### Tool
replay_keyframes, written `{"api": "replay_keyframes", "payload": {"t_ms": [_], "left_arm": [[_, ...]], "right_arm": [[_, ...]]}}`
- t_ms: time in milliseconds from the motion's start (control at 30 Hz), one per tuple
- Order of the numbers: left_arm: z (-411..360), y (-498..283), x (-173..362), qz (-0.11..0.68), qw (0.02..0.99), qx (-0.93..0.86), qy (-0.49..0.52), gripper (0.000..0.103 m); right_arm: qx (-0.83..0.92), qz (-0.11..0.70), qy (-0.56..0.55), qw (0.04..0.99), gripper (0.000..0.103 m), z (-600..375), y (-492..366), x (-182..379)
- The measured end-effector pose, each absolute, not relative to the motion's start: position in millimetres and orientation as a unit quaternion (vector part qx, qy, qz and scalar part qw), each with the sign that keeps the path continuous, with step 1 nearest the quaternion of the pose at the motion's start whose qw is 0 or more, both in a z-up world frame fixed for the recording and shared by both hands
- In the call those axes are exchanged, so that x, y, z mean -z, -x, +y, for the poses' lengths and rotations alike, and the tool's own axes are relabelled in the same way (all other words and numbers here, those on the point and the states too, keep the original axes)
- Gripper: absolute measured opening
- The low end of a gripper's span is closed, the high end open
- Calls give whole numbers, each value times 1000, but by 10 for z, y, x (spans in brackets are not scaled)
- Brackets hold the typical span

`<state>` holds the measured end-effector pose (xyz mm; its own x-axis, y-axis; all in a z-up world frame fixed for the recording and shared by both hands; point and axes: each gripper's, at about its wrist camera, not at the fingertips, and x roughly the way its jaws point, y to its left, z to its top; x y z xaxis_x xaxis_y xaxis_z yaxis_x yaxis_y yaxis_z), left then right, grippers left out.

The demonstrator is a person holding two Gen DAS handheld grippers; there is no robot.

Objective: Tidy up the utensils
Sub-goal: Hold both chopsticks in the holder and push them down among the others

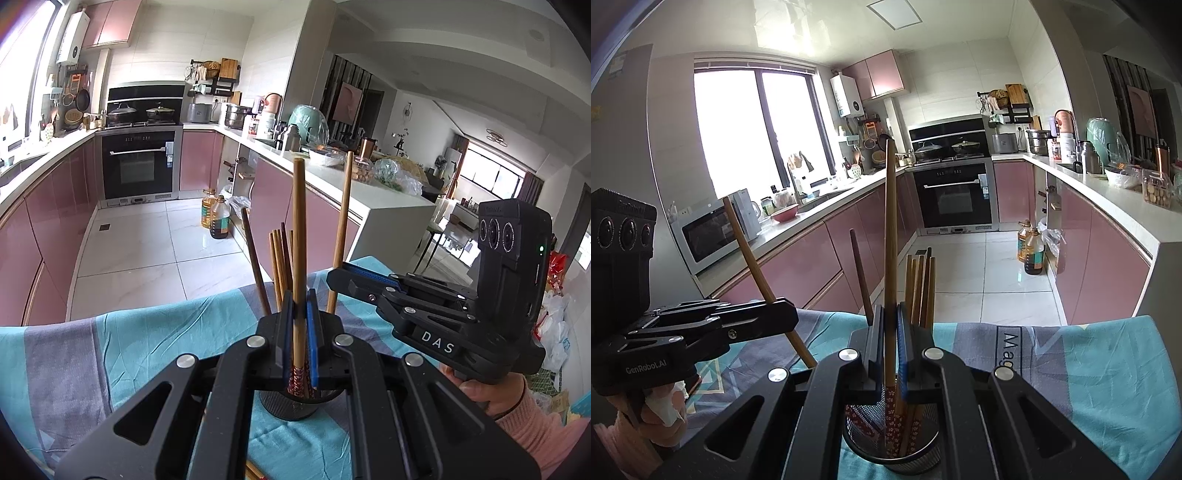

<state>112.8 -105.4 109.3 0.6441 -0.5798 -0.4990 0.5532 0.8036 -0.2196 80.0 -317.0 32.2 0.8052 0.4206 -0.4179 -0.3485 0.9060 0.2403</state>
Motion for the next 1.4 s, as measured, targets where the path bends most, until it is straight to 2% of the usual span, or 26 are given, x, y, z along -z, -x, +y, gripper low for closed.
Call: {"api": "replay_keyframes", "payload": {"t_ms": [1400], "left_arm": [[-1328,-1379,-707,334,893,302,-9,7]], "right_arm": [[-190,276,-79,939,6,-3155,-910,-6]]}}
